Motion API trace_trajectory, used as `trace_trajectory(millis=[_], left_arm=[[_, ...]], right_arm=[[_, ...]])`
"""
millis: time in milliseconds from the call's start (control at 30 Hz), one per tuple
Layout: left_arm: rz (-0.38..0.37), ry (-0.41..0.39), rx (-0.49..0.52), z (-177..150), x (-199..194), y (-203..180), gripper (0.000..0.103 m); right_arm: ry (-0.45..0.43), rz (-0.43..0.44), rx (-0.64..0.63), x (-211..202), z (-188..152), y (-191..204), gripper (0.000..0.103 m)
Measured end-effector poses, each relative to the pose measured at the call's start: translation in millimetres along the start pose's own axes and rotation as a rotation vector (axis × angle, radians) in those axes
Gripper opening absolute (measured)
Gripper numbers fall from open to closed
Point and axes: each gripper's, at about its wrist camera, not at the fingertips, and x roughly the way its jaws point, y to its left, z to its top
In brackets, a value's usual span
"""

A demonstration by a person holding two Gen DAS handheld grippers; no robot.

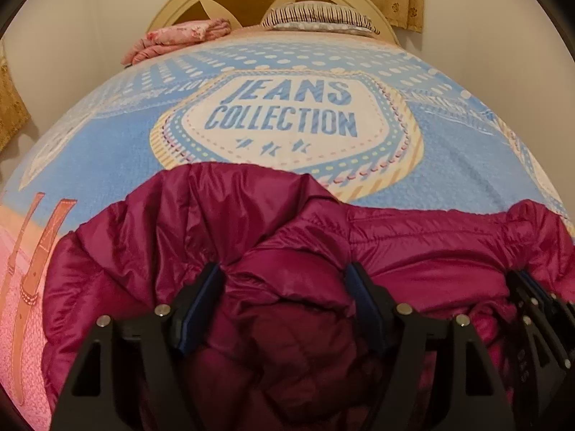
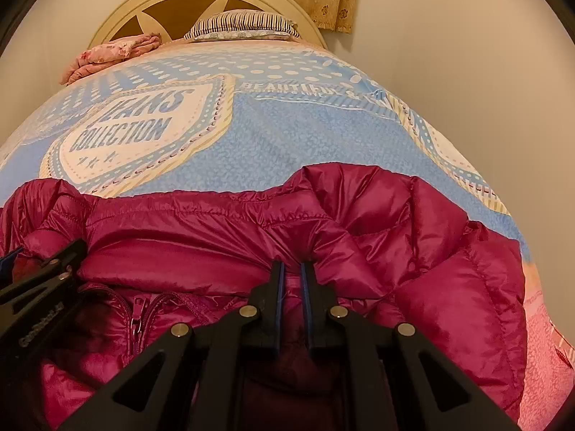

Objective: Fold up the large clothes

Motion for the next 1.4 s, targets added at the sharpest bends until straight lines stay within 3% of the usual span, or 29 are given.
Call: trace_trajectory(millis=[100,367,633,833,1000,1400], left_arm=[[-0.026,-0.002,-0.02,-4,-2,7,0.08],[0.014,0.007,0.0,-3,2,1,0.086],[-0.03,-0.031,0.007,-8,-42,14,0.086],[-0.026,-0.17,0.018,-23,-97,35,0.086],[-0.053,-0.24,0.028,-42,-133,49,0.087],[-0.119,-0.207,0.113,-113,-186,63,0.09]], right_arm=[[-0.004,-0.013,-0.008,-1,-1,2,0.009],[-0.006,-0.106,-0.099,1,0,18,0.009],[0.014,0.014,-0.039,-12,4,-2,0.009],[-0.11,0.137,0.066,-88,-5,-33,0.009],[-0.215,0.181,0.056,-162,-25,-47,0.01],[-0.294,0.24,0.093,-280,-109,-96,0.01]])
